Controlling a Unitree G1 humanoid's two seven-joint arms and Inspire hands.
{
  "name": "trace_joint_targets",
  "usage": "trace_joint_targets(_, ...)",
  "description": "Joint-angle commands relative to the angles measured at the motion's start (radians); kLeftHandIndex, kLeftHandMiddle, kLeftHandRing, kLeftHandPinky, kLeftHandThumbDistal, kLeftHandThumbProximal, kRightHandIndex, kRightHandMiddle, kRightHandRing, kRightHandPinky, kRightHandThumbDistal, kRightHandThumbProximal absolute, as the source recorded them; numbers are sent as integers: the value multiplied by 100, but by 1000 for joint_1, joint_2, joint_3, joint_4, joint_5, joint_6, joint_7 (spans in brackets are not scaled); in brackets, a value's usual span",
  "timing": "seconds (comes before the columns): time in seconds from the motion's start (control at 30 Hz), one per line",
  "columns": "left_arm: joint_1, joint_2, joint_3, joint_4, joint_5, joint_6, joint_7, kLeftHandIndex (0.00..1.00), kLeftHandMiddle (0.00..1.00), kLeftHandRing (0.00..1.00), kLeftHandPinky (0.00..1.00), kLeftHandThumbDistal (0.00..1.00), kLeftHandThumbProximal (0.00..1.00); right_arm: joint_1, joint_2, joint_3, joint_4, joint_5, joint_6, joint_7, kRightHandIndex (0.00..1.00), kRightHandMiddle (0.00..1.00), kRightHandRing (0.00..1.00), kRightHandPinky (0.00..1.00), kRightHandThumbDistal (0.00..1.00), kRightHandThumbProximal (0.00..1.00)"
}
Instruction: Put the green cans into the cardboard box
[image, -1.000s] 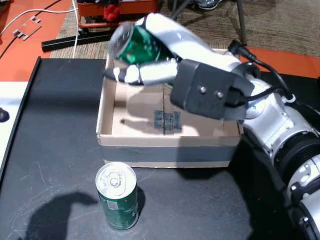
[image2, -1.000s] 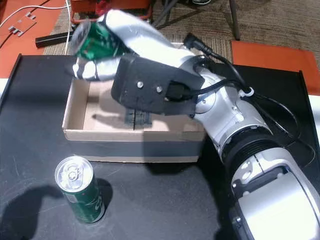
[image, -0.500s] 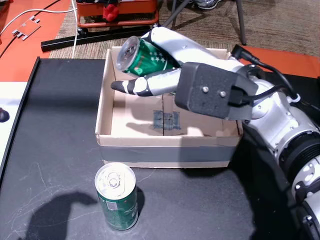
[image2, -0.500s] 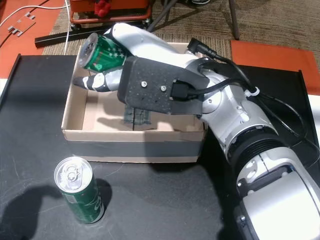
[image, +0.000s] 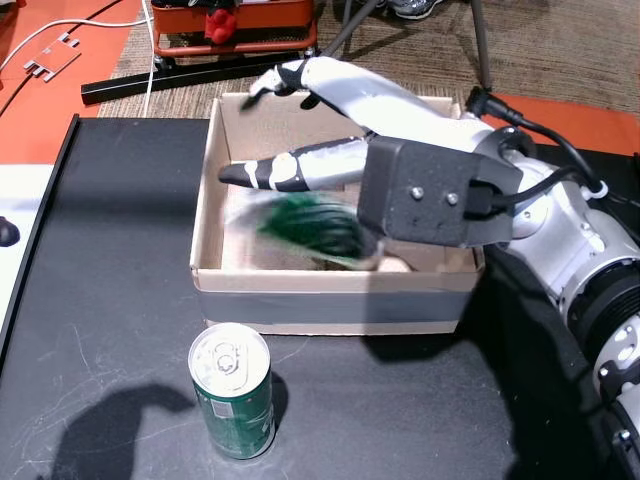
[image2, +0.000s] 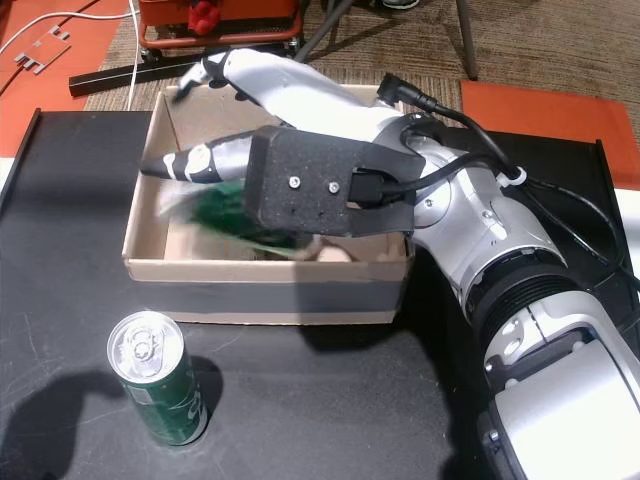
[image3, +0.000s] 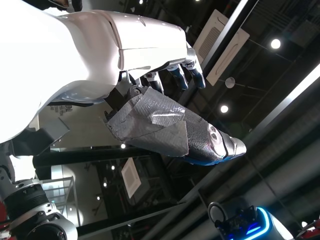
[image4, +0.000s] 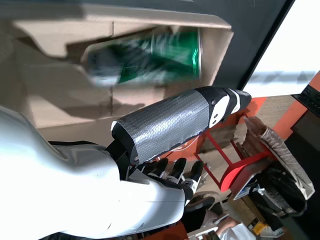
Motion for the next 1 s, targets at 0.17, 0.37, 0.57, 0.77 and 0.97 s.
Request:
trace_joint_targets(0.17, 12, -25, 6, 1, -18, 21, -7, 59, 68, 85, 83, 84, 54, -25, 7, -6, -7, 11, -7, -23, 76, 84, 86, 83, 100, 61)
trace_joint_targets(0.37, 19, -30, 9, -9, -5, 13, 3, 59, 67, 84, 83, 85, 54, -13, 5, -19, -14, 26, -34, -35, 72, 81, 84, 82, 100, 63)
trace_joint_targets(0.57, 31, -29, 10, -14, -9, 24, 9, 58, 67, 84, 82, 84, 52, 43, -4, -99, -66, 144, -178, 11, 72, 78, 82, 81, 100, 60)
trace_joint_targets(0.77, 39, -27, 12, -16, -13, 38, 7, 58, 67, 83, 82, 85, 48, 224, -26, -186, -337, 370, -292, 175, 72, 78, 80, 81, 98, 57)
trace_joint_targets(0.97, 26, -27, 17, -4, -2, 36, 4, 58, 67, 83, 82, 89, 51, 502, -58, -217, -781, 584, -200, 291, 73, 79, 79, 81, 100, 54)
